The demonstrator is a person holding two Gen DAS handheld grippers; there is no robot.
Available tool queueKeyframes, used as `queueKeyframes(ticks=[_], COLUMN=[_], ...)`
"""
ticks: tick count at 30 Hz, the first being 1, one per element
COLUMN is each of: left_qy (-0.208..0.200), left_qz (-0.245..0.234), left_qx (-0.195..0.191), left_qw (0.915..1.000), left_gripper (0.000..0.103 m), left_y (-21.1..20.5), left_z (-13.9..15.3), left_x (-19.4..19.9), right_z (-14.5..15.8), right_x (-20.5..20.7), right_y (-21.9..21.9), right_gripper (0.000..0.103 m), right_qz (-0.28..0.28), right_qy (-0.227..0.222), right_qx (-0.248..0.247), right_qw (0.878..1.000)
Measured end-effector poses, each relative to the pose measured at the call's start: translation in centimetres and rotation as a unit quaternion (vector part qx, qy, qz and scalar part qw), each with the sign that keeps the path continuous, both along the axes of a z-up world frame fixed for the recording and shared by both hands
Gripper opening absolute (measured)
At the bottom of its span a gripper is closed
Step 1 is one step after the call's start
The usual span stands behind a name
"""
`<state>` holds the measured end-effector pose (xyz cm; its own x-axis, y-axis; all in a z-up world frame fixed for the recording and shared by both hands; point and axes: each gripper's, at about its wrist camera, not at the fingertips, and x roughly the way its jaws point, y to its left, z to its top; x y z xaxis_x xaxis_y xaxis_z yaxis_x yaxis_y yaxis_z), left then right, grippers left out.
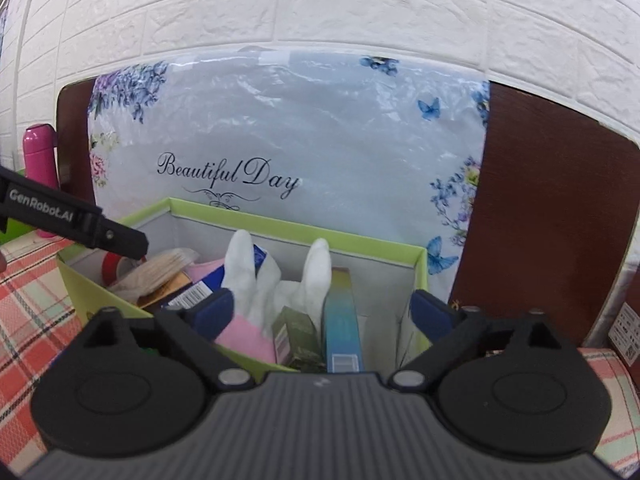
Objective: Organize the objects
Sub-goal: 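Move both grippers back from the green box to the table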
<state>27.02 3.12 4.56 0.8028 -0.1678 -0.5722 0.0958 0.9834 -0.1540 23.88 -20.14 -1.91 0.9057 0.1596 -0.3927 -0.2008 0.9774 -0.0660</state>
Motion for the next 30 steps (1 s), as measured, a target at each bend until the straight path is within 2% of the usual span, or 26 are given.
queueKeyframes(ticks=[8, 16, 20, 26, 30], left_qy=[0.0, -0.01, -0.013, -0.007, 0.009], left_qz=[0.018, 0.027, 0.028, 0.014, 0.018], left_qx=[0.018, 0.051, 0.065, 0.062, 0.044], left_qw=[0.9997, 0.9983, 0.9974, 0.9979, 0.9988], left_gripper=[0.082, 0.082, 0.082, 0.082, 0.082], left_y=[-1.5, -3.0, -3.8, -5.0, -4.8], left_z=[2.3, 4.1, 3.9, 2.6, 1.3], left_x=[-3.3, -8.9, -11.5, -14.9, -16.3], right_z=[2.6, 6.3, 7.0, 6.9, 6.2], right_x=[-3.3, -8.3, -11.1, -14.4, -16.2], right_y=[-1.2, -1.9, -2.4, -3.0, -3.6], right_gripper=[0.103, 0.103, 0.103, 0.103, 0.103], right_qz=[-0.004, 0.004, 0.009, 0.002, -0.009], right_qy=[-0.016, -0.046, -0.052, -0.05, -0.04], right_qx=[0.032, 0.054, 0.064, 0.075, 0.085], right_qw=[0.999, 0.997, 0.997, 0.996, 0.996])
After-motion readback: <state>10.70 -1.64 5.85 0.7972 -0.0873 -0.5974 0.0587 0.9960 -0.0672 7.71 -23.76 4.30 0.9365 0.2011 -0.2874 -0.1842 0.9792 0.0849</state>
